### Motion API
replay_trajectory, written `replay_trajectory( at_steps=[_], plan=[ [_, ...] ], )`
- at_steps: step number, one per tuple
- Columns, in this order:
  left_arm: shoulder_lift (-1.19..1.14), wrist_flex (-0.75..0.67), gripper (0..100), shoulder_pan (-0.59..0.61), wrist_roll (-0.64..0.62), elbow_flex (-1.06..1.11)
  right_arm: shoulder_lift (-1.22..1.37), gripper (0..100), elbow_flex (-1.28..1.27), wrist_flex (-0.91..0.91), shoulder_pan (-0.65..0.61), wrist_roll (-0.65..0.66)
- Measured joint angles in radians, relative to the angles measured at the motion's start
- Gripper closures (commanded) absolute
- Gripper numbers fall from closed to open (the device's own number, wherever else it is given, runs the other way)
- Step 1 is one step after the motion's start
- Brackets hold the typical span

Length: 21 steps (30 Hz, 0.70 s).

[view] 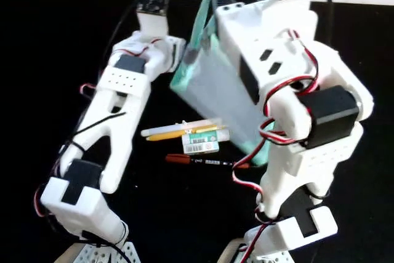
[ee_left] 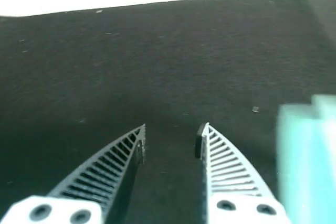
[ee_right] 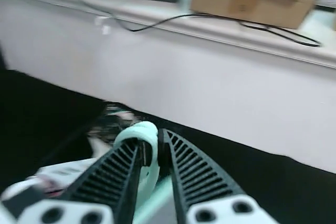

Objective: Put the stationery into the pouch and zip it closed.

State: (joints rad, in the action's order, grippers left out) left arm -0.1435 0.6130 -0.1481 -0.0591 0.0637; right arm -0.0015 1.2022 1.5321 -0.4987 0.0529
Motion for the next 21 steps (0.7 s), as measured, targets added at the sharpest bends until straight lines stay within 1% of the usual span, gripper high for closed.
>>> replay_trajectory(
  at_steps=[2,4,8,12,15,21],
  plan=[
    [-0.005,0.009,82,-0.018,0.000,-0.025,0.000,99.1,0.000,-0.003,-0.048,0.000],
    [-0.005,0.011,82,-0.031,0.000,-0.040,0.000,99.1,0.000,-0.037,-0.064,0.000],
    [-0.005,0.037,82,-0.046,0.000,-0.078,0.000,99.1,0.000,-0.091,-0.071,0.000],
    [-0.005,0.129,82,-0.064,0.000,-0.166,0.000,99.1,0.057,-0.137,-0.071,0.000],
    [-0.006,0.192,82,-0.104,0.000,-0.226,0.000,99.1,0.130,-0.167,-0.071,0.000],
    [-0.008,0.209,82,-0.180,0.000,-0.292,-0.002,99.1,0.196,-0.186,-0.071,0.000]
  ],
)
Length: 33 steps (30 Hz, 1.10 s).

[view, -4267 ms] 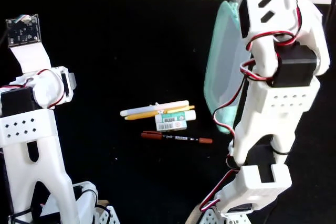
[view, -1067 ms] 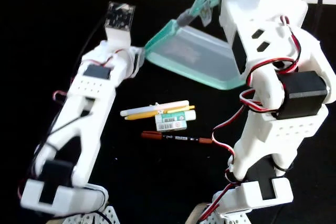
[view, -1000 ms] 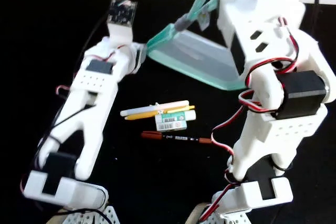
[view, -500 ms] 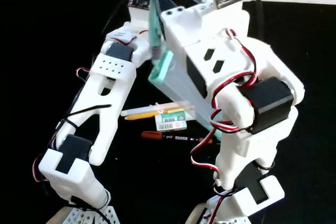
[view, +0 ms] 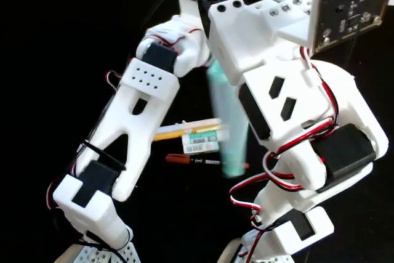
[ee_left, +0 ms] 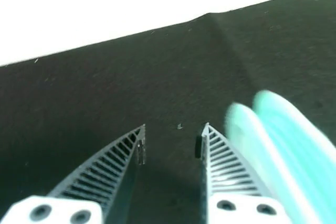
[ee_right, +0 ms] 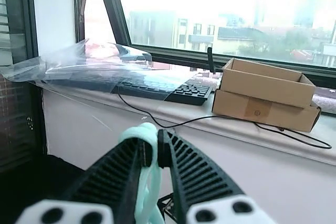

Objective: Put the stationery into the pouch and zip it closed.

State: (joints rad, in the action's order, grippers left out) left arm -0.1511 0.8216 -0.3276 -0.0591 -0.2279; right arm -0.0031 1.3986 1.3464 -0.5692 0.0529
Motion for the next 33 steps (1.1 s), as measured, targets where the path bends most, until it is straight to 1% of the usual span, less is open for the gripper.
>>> replay_trajectory(
  at_steps=[7,12,16,23,25,30,33],
  plan=[
    [0.000,0.000,82,-0.071,0.000,-0.003,0.000,99.1,0.009,0.000,0.000,0.000],
    [0.000,0.011,82,-0.066,0.000,-0.003,0.000,99.1,0.009,0.035,0.000,0.000],
    [0.000,0.041,82,-0.008,0.000,0.000,0.000,99.1,0.009,0.055,0.000,0.000],
    [0.000,0.124,81,0.157,0.000,0.000,0.000,99.1,0.009,0.060,0.000,-0.003],
    [0.000,0.170,81,0.203,0.000,0.000,0.000,99.1,0.009,0.060,0.000,-0.003],
    [0.025,0.361,81,0.272,0.000,-0.040,0.000,99.1,0.009,0.060,0.000,-0.021],
    [0.086,0.417,81,0.298,0.000,-0.060,0.000,99.1,0.009,0.060,0.000,-0.043]
  ],
)
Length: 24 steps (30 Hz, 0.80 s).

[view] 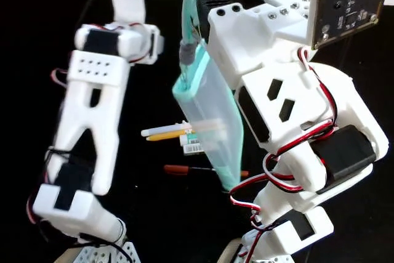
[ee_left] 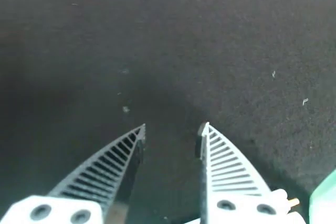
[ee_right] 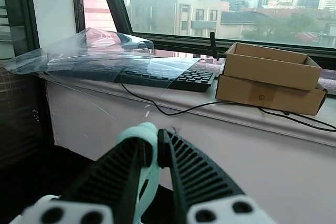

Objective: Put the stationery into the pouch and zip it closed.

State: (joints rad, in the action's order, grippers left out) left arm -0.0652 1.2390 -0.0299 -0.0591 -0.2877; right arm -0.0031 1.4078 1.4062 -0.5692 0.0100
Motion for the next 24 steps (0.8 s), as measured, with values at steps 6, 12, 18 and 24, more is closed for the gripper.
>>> replay_trajectory(
  at_steps=[6,12,18,24],
  plan=[
    [0.086,0.012,81,-0.006,0.000,-0.002,0.000,99.1,0.000,0.000,0.000,-0.008],
    [0.084,0.017,81,-0.028,0.000,-0.005,0.000,99.1,0.000,0.000,0.000,-0.008],
    [0.149,0.192,75,0.046,0.000,-0.103,0.000,99.1,0.000,0.000,0.000,-0.008],
    [0.273,0.448,66,0.130,-0.092,-0.132,0.000,99.1,0.000,0.000,0.000,-0.008]
  ],
)
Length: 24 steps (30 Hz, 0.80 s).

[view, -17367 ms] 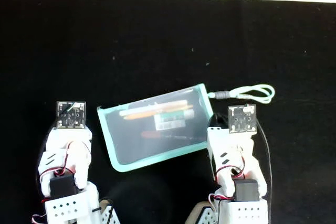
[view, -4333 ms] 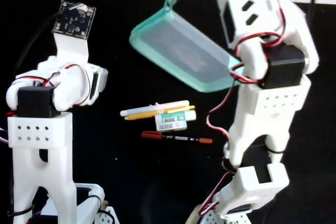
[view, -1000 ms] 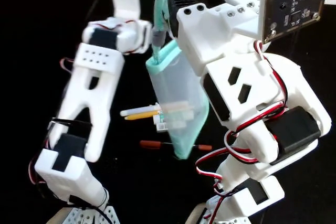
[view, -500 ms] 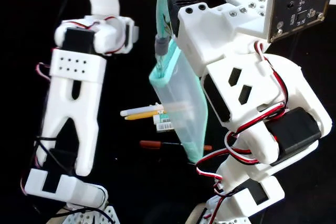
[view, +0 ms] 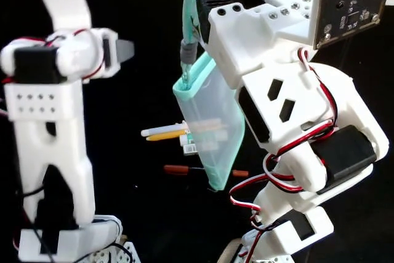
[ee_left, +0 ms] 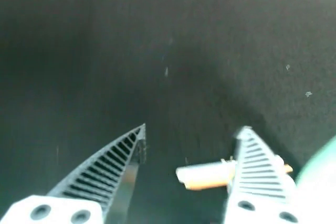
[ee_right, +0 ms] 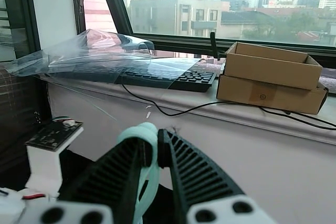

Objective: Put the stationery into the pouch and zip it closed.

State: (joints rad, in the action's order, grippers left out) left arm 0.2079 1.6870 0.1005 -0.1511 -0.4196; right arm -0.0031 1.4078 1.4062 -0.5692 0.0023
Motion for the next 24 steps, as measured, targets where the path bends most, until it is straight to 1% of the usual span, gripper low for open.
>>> replay_trajectory(
  at_steps=[2,4,8,14,18,24],
  plan=[
    [0.038,0.044,65,0.000,-0.087,0.000,0.000,99.1,0.000,0.000,0.000,0.000],
    [0.074,0.055,65,0.000,-0.169,0.000,0.000,99.1,0.000,0.000,0.000,0.000],
    [0.135,0.058,66,0.002,-0.262,0.034,0.000,99.1,0.000,0.000,0.000,0.000],
    [0.203,0.058,66,0.002,-0.285,0.160,0.000,99.1,0.000,0.000,0.000,0.000],
    [0.261,0.058,68,0.002,-0.285,0.235,0.000,99.1,0.000,0.000,0.000,0.000],
    [0.364,0.058,69,0.002,-0.292,0.250,0.000,99.1,0.000,0.000,0.000,0.000]
  ],
)
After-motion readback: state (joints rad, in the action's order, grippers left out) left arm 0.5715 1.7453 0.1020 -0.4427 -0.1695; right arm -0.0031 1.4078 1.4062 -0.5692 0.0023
